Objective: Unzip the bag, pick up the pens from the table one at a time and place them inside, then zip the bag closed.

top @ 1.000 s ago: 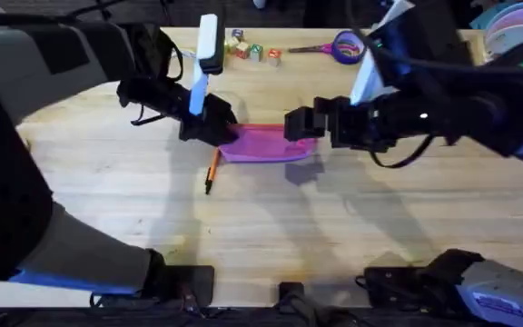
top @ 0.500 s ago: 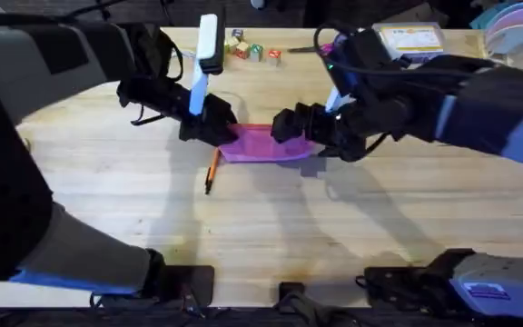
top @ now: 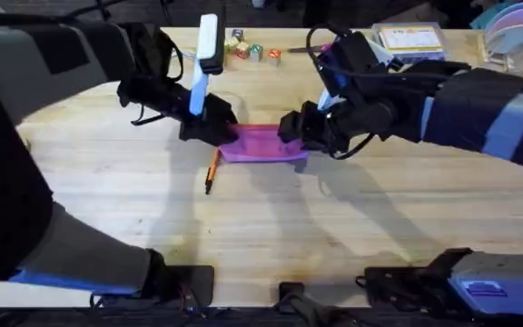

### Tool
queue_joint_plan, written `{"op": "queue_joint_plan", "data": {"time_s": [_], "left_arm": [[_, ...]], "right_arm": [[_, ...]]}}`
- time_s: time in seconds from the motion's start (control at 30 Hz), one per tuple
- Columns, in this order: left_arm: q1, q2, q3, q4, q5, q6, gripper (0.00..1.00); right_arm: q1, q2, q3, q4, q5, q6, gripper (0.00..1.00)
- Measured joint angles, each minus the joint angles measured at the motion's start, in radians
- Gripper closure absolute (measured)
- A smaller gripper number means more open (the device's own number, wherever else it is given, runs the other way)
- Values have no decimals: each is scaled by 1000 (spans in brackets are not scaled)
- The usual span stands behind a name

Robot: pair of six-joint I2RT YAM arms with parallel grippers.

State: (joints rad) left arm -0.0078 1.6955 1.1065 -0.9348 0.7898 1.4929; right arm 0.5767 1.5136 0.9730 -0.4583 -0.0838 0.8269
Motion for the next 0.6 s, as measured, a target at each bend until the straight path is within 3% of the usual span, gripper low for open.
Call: {"op": "queue_joint_plan", "data": {"time_s": [0.1, 0.37, 0.6], "left_arm": [[0, 0, 0, 0, 0, 0, 958], [-3, 0, 0, 0, 3, 0, 958], [-8, 0, 0, -8, 5, 0, 958]], "right_arm": [[1, 0, 0, 3, 5, 4, 757], [1, 0, 0, 3, 6, 8, 946], [1, -22, 0, -41, -19, -13, 971]]}}
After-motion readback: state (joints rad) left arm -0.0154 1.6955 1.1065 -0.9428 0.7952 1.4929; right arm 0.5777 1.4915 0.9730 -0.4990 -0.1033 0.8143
